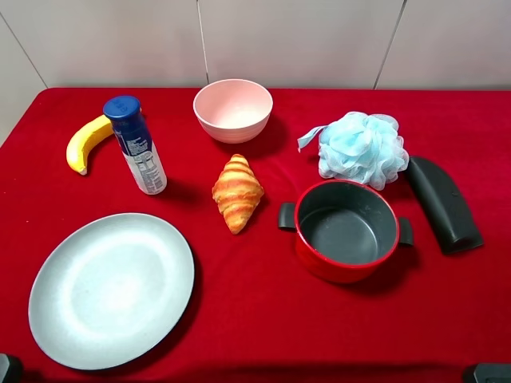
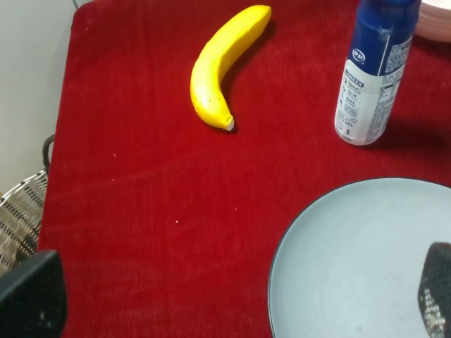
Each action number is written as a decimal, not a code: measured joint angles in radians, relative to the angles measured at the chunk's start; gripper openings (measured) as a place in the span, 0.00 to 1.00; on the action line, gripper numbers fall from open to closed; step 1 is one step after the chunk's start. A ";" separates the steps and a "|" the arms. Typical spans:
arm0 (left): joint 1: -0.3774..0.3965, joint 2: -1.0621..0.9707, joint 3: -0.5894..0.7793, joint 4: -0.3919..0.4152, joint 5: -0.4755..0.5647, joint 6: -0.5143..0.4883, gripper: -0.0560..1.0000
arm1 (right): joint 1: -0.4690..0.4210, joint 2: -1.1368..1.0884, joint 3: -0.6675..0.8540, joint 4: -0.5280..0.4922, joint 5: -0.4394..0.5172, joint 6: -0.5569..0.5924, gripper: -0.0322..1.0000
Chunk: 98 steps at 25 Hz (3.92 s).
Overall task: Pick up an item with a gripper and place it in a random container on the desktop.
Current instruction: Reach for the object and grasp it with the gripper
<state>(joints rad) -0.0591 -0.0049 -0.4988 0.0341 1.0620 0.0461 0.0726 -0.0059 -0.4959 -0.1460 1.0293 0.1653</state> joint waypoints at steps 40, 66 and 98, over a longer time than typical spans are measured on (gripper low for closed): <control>0.000 0.000 0.000 0.000 0.000 0.000 0.99 | 0.000 0.000 0.000 0.000 0.000 0.000 0.70; 0.000 0.000 0.000 0.000 0.000 0.000 0.99 | 0.000 0.000 0.000 0.001 0.000 0.000 0.70; 0.000 0.000 0.000 0.000 0.000 0.000 0.99 | 0.000 0.653 -0.019 0.023 -0.283 -0.041 0.70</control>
<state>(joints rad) -0.0591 -0.0049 -0.4988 0.0341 1.0620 0.0461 0.0726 0.6467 -0.5148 -0.1228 0.7464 0.1242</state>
